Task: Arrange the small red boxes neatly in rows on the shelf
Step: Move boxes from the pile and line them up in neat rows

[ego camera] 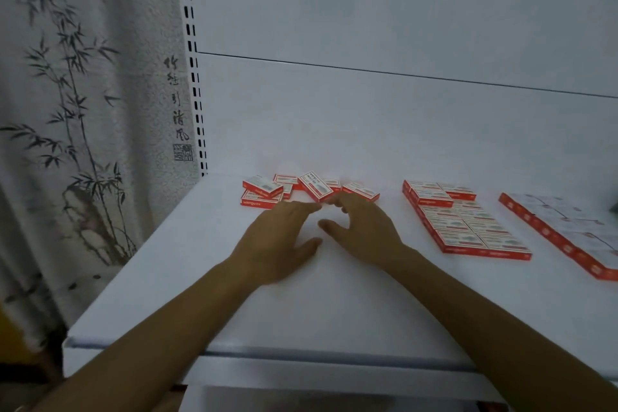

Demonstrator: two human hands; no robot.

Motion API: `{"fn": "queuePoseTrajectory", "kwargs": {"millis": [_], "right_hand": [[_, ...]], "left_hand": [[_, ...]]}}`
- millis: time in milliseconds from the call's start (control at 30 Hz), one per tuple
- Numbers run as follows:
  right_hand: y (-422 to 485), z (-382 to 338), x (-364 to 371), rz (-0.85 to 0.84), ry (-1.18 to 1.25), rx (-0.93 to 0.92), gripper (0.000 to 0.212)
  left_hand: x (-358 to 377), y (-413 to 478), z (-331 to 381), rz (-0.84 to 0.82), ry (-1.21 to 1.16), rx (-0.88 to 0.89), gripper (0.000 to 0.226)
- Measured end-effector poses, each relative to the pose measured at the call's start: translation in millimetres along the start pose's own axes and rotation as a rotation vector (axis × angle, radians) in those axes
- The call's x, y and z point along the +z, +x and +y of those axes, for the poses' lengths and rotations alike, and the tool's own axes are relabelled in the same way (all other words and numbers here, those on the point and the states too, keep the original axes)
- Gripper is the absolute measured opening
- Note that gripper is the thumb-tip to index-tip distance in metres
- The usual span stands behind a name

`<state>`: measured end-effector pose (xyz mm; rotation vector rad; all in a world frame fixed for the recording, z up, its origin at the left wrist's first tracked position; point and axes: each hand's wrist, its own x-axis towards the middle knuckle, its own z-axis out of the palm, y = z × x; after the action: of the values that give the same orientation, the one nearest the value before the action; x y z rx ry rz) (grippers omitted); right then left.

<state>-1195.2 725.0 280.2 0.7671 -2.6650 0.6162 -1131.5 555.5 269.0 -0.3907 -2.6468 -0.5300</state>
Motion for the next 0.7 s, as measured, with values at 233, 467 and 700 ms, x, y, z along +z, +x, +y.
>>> {"fn": "queuePoseTrajectory", "kwargs": {"millis": [233, 467, 700], "right_hand": [[59, 11, 23, 0.017, 0.047, 0.246, 0.057], [70, 13, 40, 0.014, -0.059, 0.270, 0.055], [42, 1, 7, 0.088, -0.205, 0.039, 0.046]], "left_hand": [[0, 4, -6, 0.025, -0.020, 0.075, 0.056], [4, 5, -11, 0.033, -0.044, 0.068, 0.056], [-4, 6, -17, 0.201, -0.106, -0.074, 0.061]]}}
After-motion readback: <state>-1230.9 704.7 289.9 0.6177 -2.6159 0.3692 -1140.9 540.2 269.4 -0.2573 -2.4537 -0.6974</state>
